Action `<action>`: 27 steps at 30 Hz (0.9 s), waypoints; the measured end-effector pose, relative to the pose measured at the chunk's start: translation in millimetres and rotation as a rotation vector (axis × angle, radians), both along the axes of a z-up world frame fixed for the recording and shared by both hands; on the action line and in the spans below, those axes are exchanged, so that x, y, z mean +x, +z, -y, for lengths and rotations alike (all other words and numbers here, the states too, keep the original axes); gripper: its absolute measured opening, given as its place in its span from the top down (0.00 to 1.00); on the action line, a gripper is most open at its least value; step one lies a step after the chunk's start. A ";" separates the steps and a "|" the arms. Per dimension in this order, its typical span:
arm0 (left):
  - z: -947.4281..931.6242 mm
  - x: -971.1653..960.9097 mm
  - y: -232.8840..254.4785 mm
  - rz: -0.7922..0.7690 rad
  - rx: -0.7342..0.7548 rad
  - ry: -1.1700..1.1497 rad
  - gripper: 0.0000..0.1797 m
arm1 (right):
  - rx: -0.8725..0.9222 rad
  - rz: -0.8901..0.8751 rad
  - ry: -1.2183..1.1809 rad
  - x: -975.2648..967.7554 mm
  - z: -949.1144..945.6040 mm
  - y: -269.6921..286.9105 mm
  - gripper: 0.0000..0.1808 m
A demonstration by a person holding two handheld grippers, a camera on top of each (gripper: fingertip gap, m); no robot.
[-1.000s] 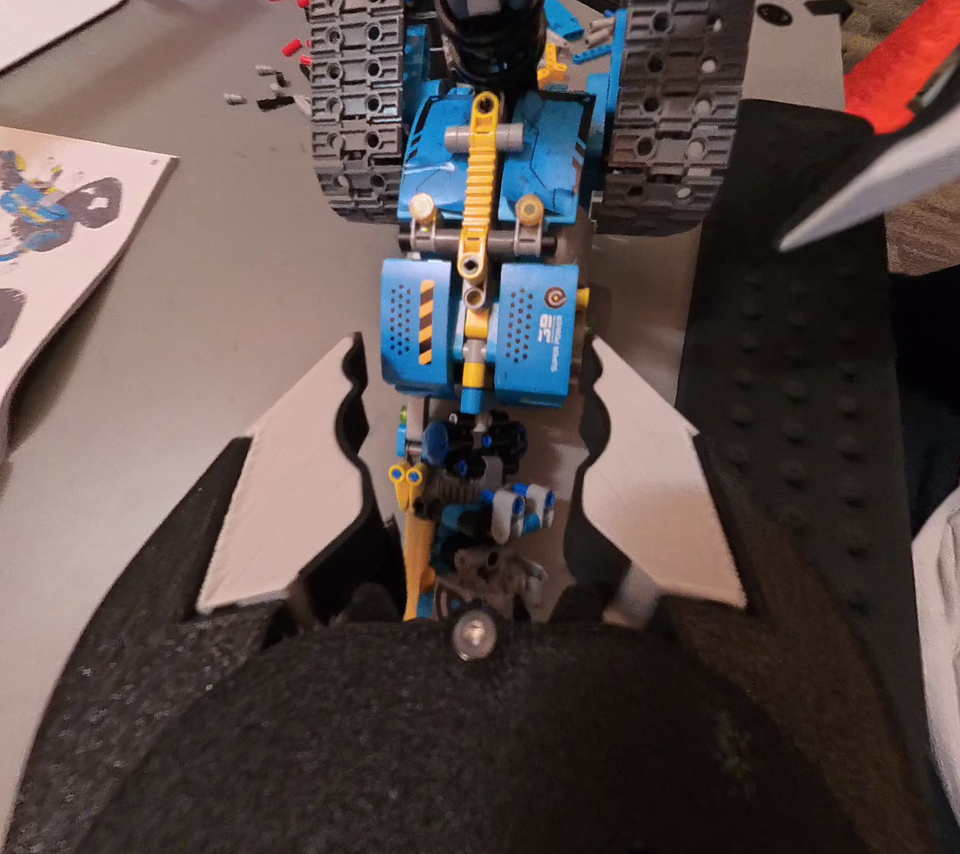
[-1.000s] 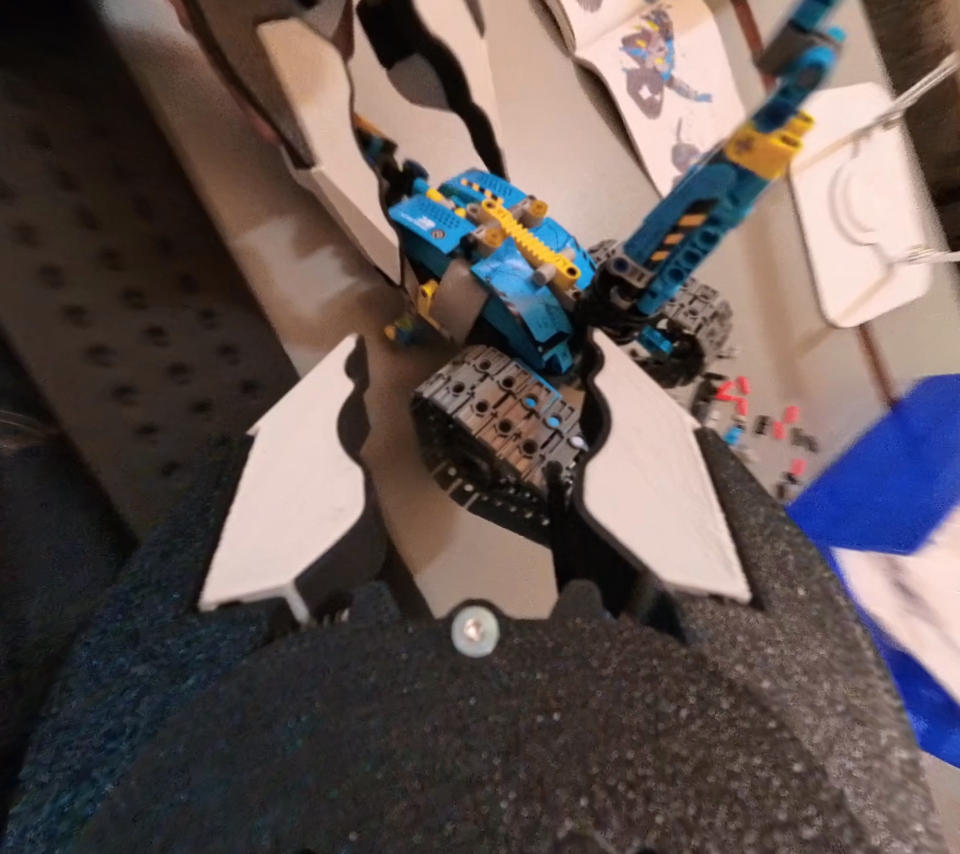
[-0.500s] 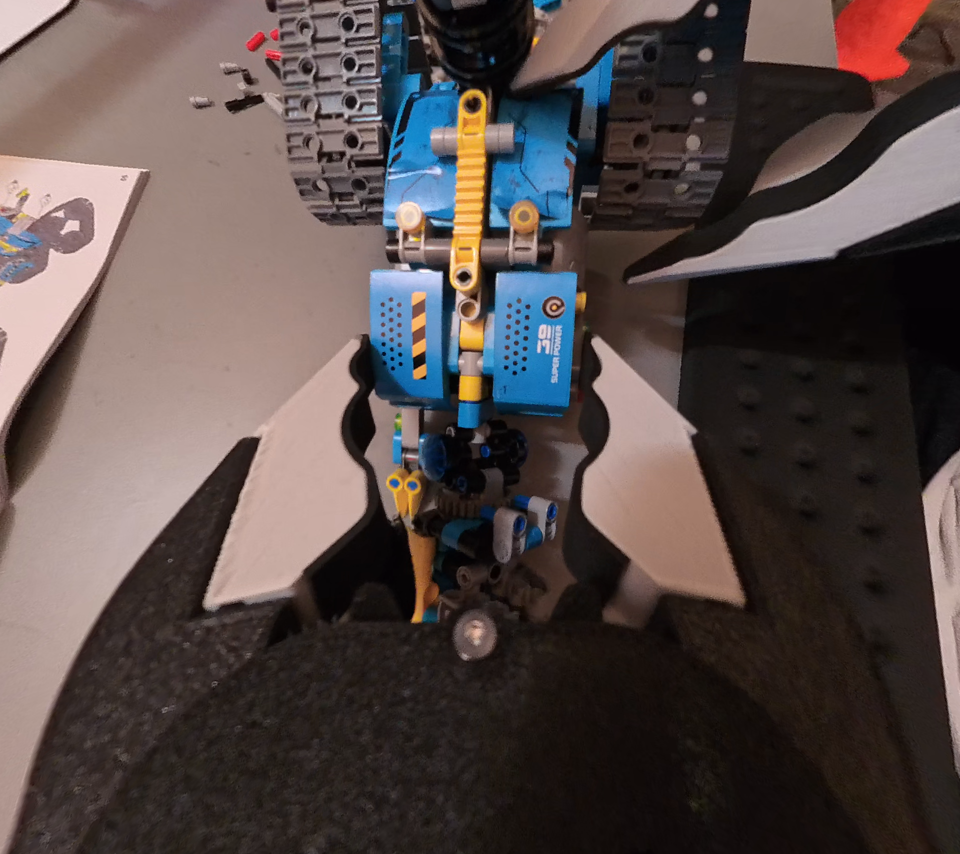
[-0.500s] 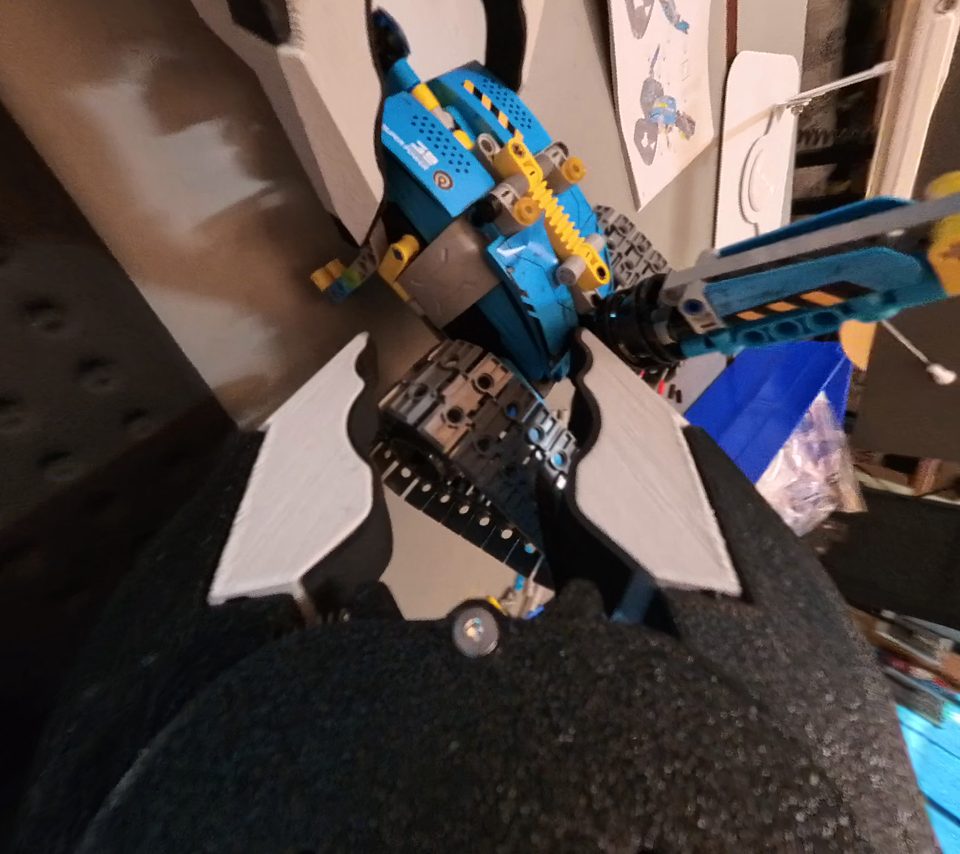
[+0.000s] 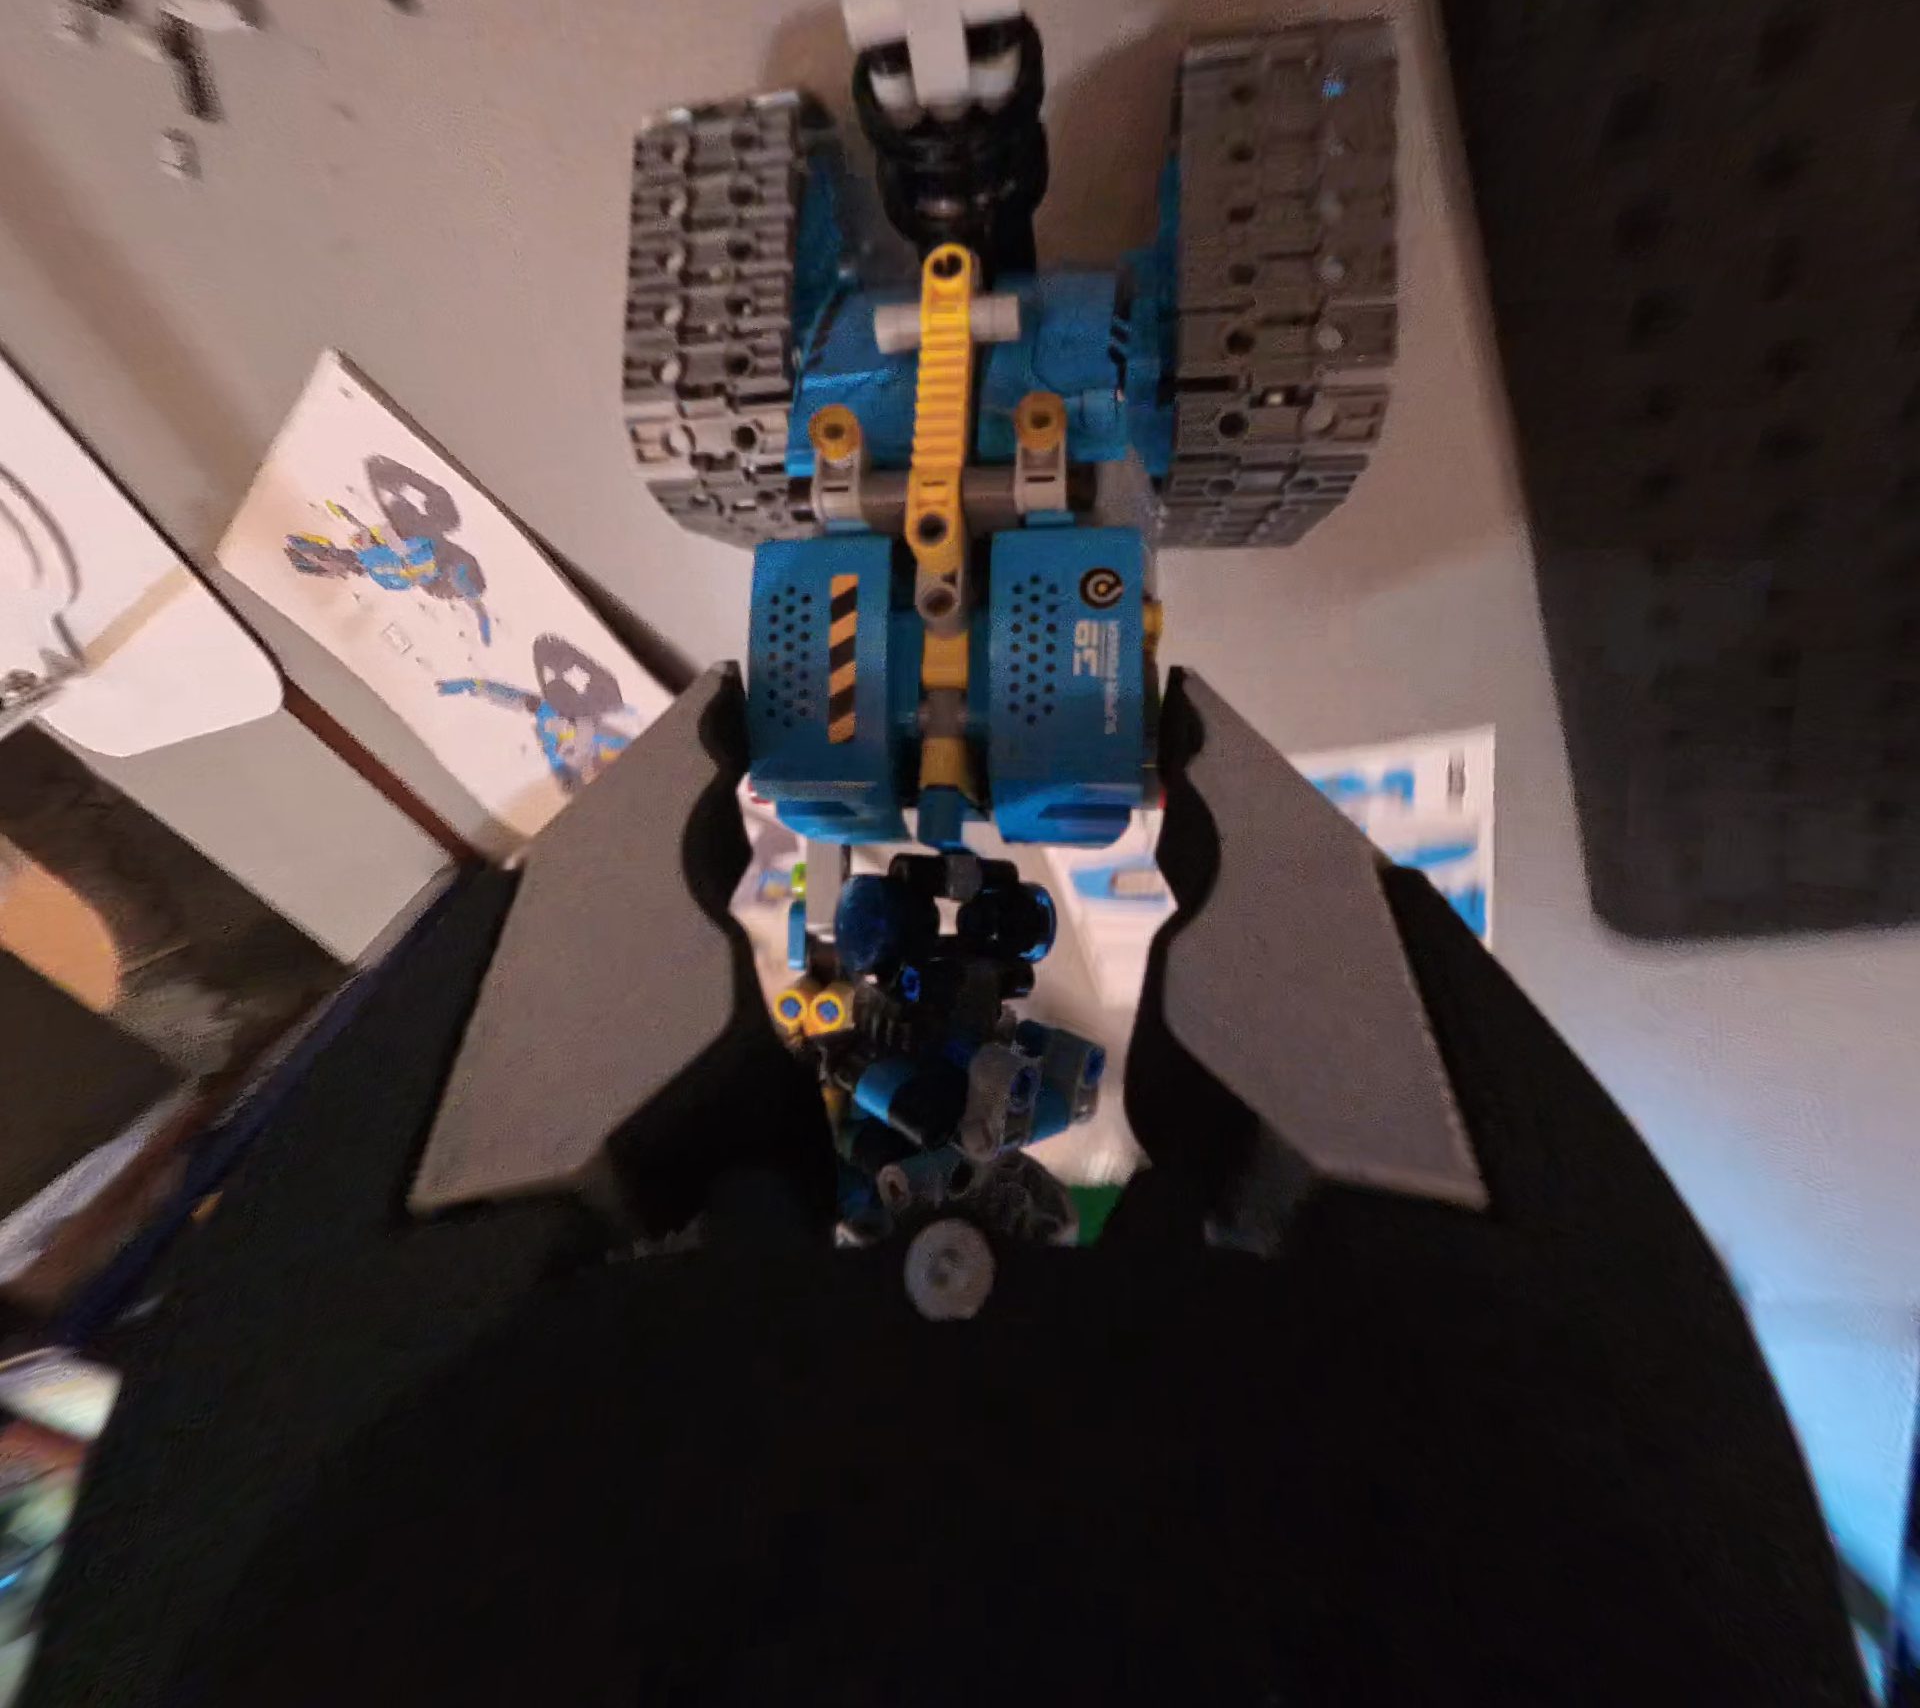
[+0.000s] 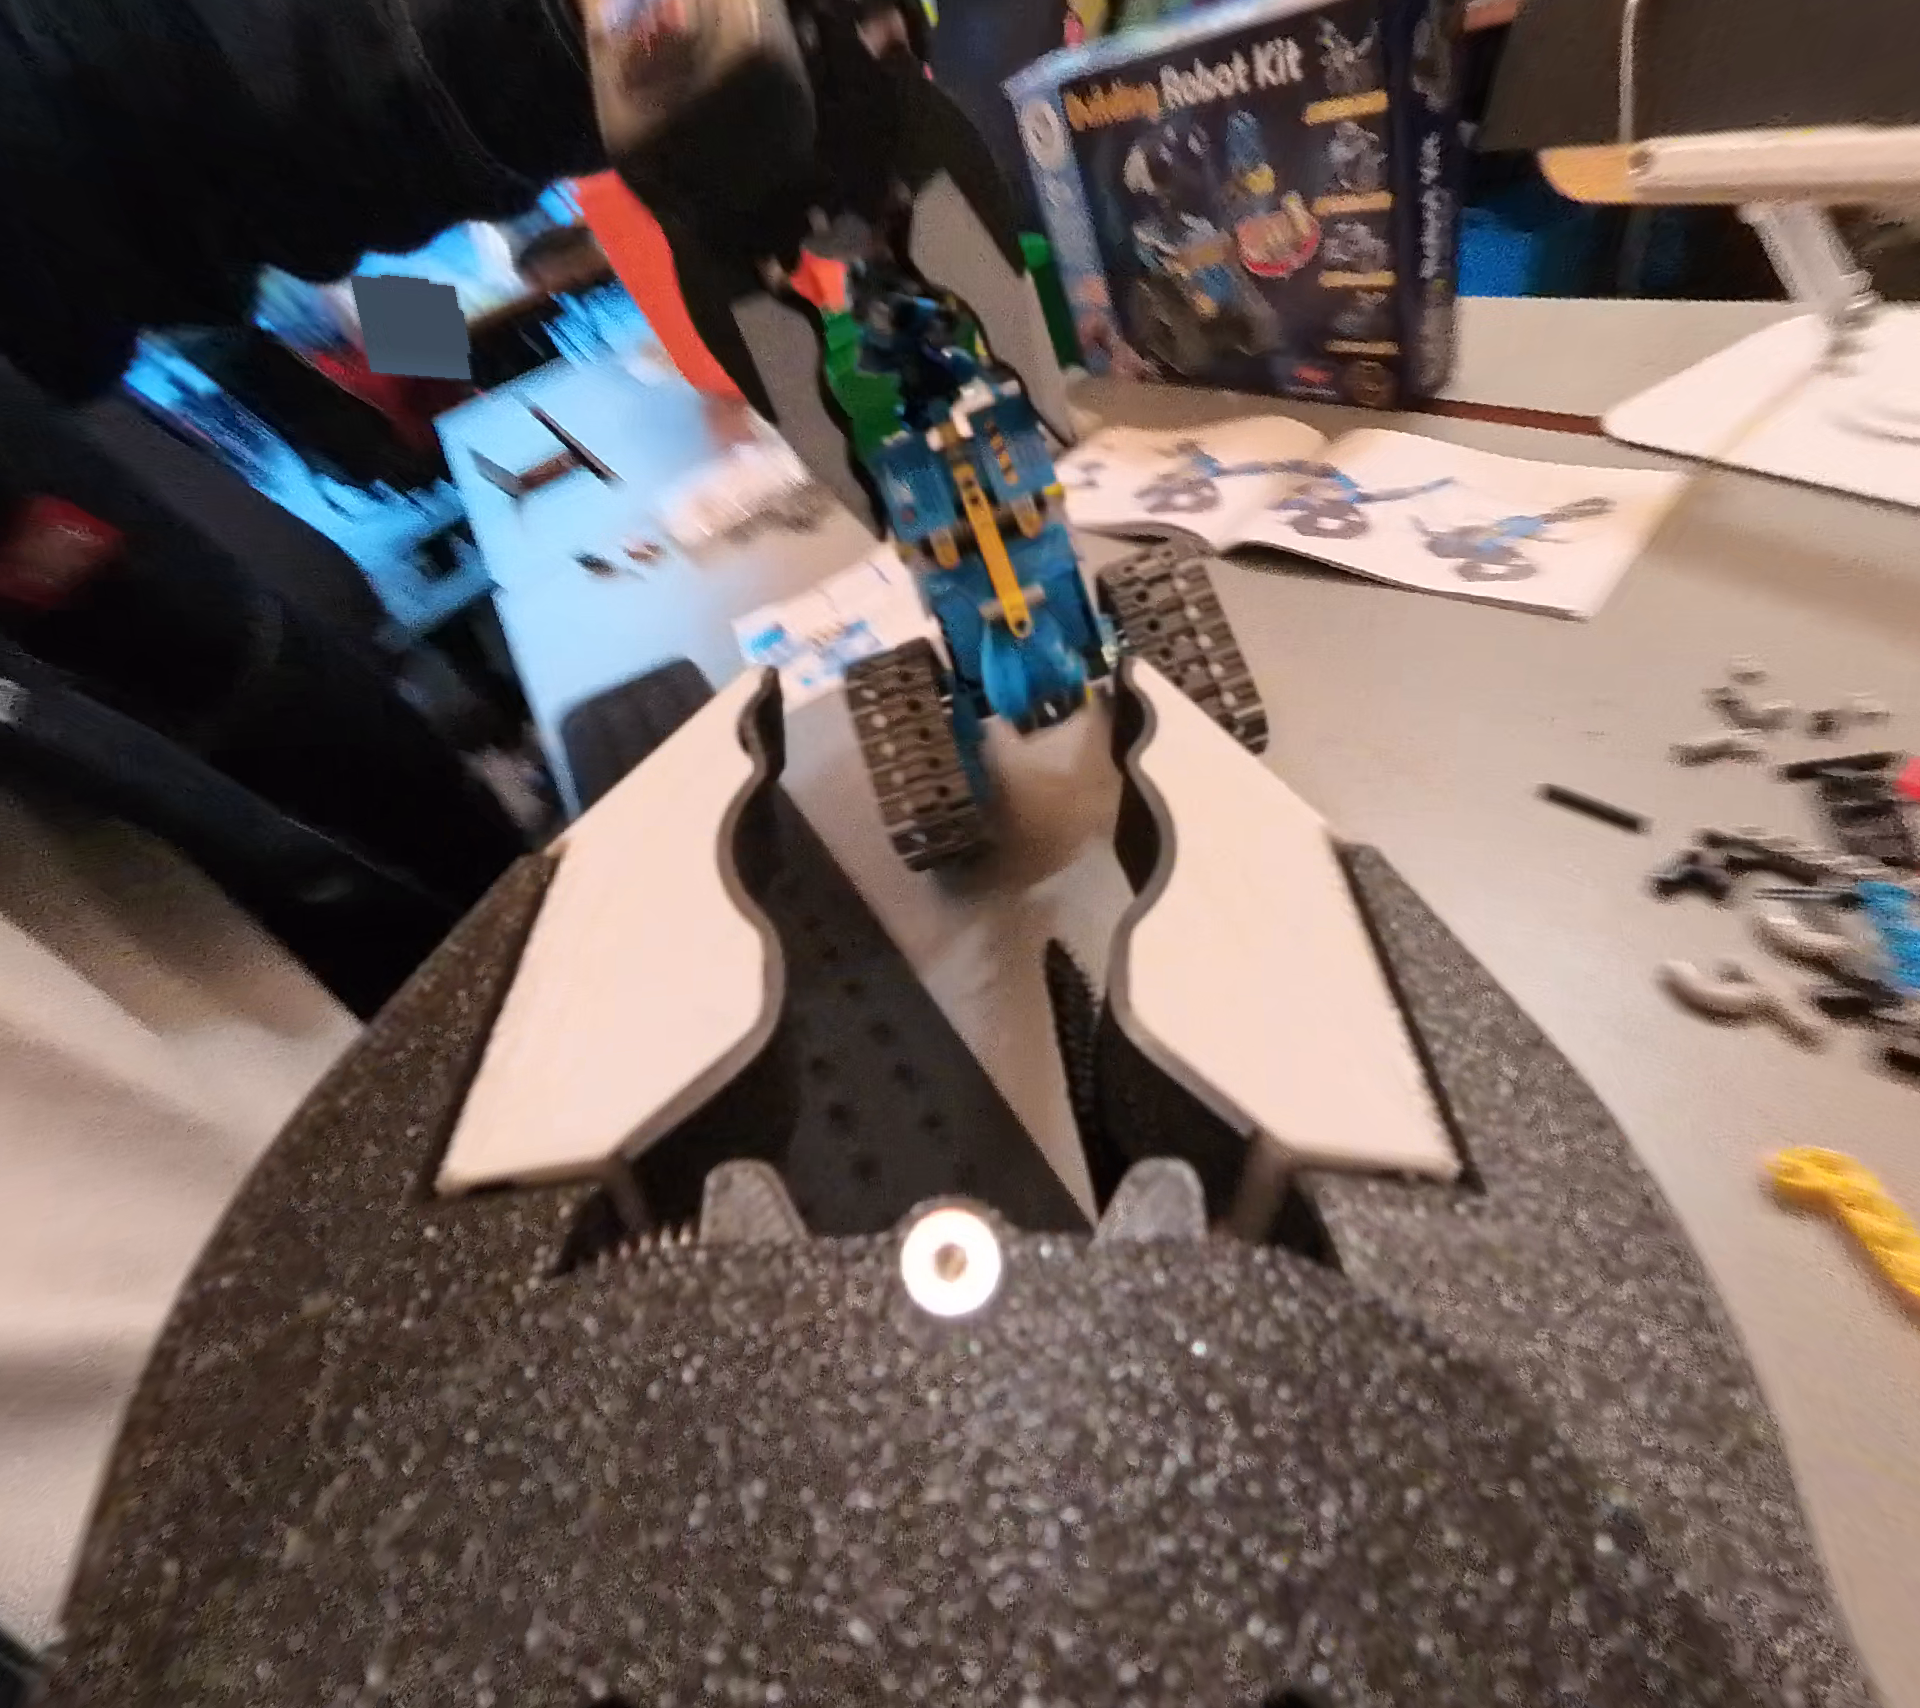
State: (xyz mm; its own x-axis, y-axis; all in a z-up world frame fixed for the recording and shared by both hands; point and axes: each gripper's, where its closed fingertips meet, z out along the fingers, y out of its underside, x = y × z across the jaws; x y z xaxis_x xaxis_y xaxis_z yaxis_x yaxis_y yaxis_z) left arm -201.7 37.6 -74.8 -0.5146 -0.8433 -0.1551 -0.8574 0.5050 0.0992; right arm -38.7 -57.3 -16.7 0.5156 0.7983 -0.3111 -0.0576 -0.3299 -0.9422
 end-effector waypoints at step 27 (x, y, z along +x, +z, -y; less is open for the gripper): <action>-15.6 -10.2 34.1 0.433 0.301 0.021 0.54 | -0.248 0.262 -0.133 -44.9 -225.9 -43.5 0.68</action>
State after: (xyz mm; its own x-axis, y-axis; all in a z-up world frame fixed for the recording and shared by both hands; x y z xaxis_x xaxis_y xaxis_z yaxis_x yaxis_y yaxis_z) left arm -211.9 53.2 -40.7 -0.3328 -0.7379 -0.5871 -0.8617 0.4909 -0.1286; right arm -83.5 168.6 -60.2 0.6970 0.6364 -0.3305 0.1167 -0.5554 -0.8233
